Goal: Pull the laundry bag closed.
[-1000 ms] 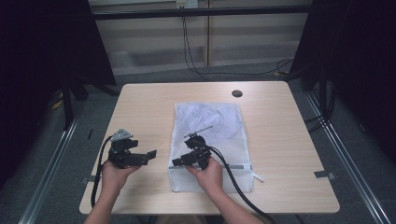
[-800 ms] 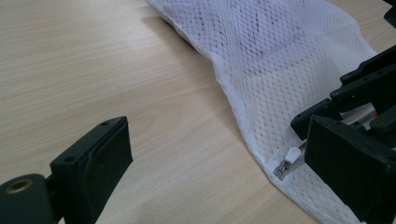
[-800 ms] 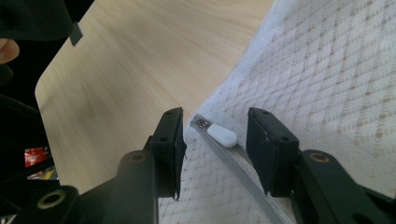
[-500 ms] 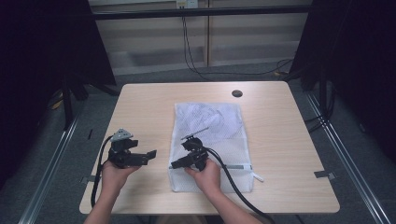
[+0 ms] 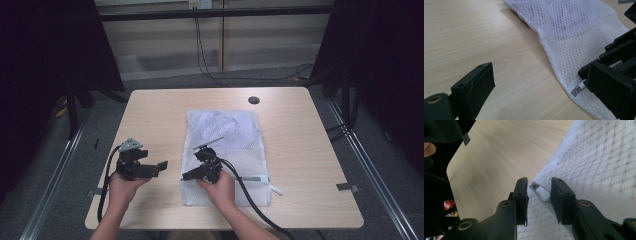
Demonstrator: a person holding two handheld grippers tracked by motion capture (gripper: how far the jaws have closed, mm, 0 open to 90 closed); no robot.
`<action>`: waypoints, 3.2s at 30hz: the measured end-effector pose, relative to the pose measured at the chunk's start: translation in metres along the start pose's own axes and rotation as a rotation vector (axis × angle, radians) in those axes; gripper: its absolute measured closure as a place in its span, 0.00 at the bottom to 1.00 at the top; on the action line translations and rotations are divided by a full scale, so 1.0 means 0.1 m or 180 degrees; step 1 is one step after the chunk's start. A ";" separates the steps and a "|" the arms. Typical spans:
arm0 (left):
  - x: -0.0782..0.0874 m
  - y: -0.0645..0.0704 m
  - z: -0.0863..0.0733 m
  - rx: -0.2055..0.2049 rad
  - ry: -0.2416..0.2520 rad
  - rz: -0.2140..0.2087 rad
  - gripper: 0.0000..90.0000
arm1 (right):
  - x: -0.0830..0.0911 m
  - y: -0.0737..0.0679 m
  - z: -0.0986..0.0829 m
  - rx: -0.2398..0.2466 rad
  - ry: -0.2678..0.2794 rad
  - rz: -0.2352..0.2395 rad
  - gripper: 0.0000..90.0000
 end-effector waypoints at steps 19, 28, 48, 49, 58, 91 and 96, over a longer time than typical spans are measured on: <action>0.00 0.00 0.00 -0.0007 -0.0009 0.0009 0.08 | -0.03 -0.04 0.00 -0.0060 -0.0002 0.0044 0.81; 0.00 -0.01 -0.01 -0.0004 -0.0025 0.0011 0.08 | -0.09 -0.03 0.01 -0.0109 -0.0034 0.0039 0.89; 0.00 0.04 0.00 0.0029 0.0021 -0.0068 0.09 | -0.02 -0.02 0.05 -0.0185 -0.0011 0.0083 0.96; 0.00 0.05 0.01 0.0035 0.0024 -0.0077 0.09 | -0.02 -0.02 0.05 -0.0185 -0.0011 0.0083 0.96; -0.03 0.13 0.01 0.0070 0.0018 -0.0225 0.09 | 0.13 -0.04 0.09 -0.0190 0.0058 0.0184 0.96; -0.26 0.58 0.02 0.0331 -0.0103 -0.0991 0.16 | 0.40 -0.07 0.17 -0.0241 0.0205 0.0314 0.97; -0.29 0.63 0.02 0.0376 -0.0112 -0.1097 0.18 | 0.40 -0.08 0.17 -0.0223 0.0210 0.0309 0.97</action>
Point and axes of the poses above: each handheld gripper's, and its own axes: x roughly backward along the jaws, z roughly out of its top, y roughly to its right, the point moved 9 cm from there along -x, roughly forward along the jaws, and after that the axes turned 15 degrees about -x, right-handed, at the moved point
